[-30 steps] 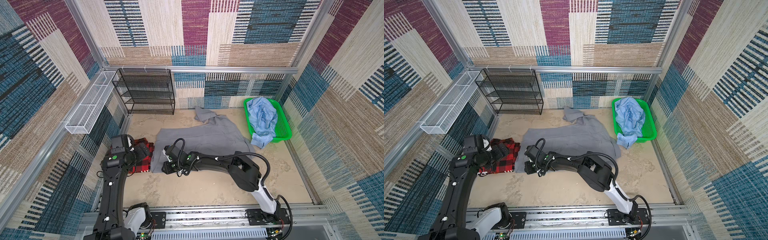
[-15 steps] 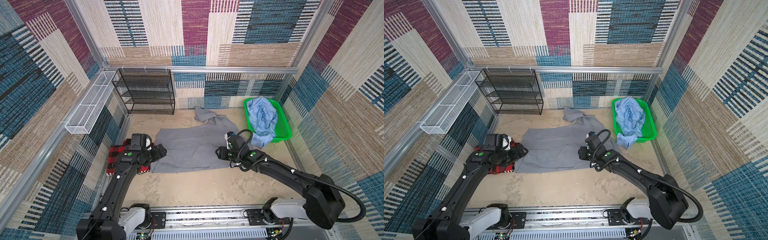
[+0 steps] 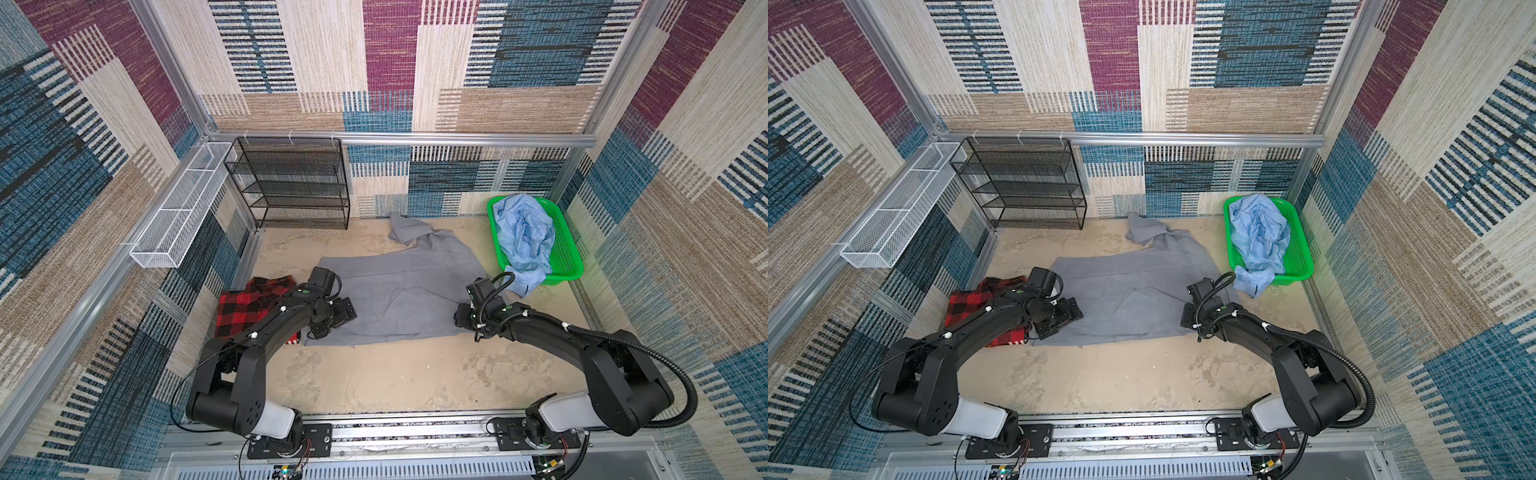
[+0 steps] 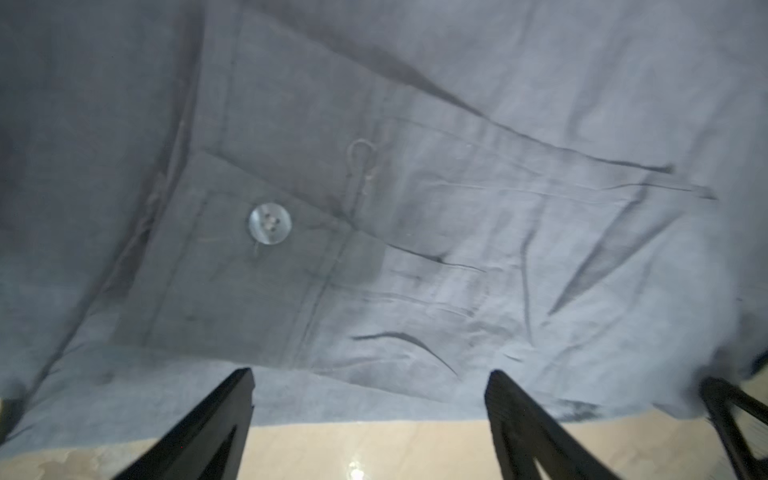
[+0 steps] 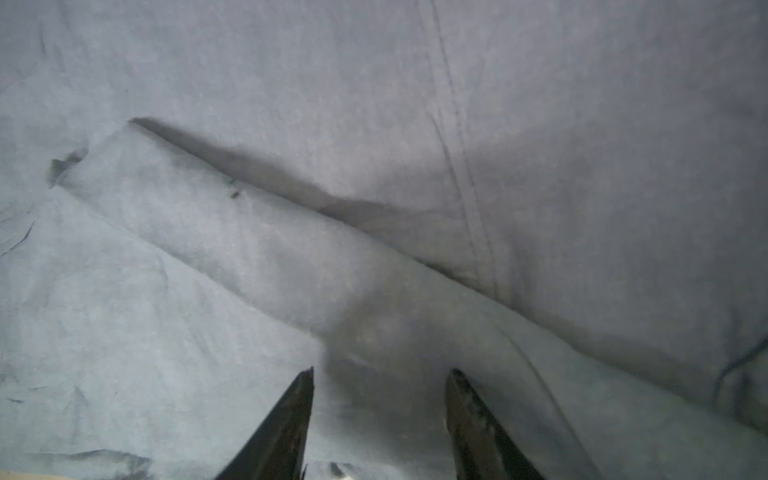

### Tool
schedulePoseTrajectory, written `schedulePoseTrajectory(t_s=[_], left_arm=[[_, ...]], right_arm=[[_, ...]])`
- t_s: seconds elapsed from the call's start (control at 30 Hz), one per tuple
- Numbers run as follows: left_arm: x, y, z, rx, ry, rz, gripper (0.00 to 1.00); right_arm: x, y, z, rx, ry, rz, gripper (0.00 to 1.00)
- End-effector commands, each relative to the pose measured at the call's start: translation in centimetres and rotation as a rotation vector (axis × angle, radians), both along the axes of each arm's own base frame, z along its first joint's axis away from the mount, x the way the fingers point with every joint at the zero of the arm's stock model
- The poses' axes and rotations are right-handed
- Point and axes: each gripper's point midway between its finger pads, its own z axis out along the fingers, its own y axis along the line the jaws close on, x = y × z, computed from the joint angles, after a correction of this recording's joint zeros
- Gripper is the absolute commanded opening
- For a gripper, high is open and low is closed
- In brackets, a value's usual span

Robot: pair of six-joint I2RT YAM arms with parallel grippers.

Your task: Fold and stack the long sleeve shirts

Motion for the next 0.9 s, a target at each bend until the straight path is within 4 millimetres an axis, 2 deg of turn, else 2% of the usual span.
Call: schedulePoseTrajectory(t_s=[0.0, 0.17, 0.4, 0.53, 0.6, 0.73, 0.8, 0.87], left_arm=[[-0.8, 0.8, -1.5, 0.036, 0.029, 0.036, 0.9], [-3.3, 1.7, -3.4, 0.059, 0.078, 0.059, 0.9], [-7.0, 2.3, -4.1, 0.036, 0.104, 0.074, 0.9], [-9.8, 2.4, -4.2, -0.004, 0.112, 0.085, 0.9], [-11.1, 2.7, -4.0, -0.003, 0.107, 0.089, 0.9], [-11.7, 3.5, -2.1, 0.007, 0.044, 0.111, 0.92], [-11.1, 3.2, -0.5, -0.017, 0.001, 0.119, 0.92], [-9.7, 3.2, 2.1, -0.011, -0.058, 0.112, 0.95]], right_arm=[[-1.2, 0.0, -0.8, 0.038, 0.036, -0.03, 0.54], [-4.3, -0.6, -1.5, 0.092, 0.078, -0.063, 0.54], [-7.9, -2.4, 0.1, 0.12, 0.062, -0.098, 0.54], [-10.2, -2.3, 0.6, 0.199, 0.059, -0.099, 0.55], [-10.8, -1.8, 1.6, 0.228, 0.044, -0.096, 0.6], [-9.6, -2.0, 5.9, 0.196, -0.06, -0.108, 0.62], [-8.4, -1.7, 8.2, 0.188, -0.111, -0.092, 0.63], [-6.6, -0.8, 10.5, 0.174, -0.158, -0.05, 0.63]])
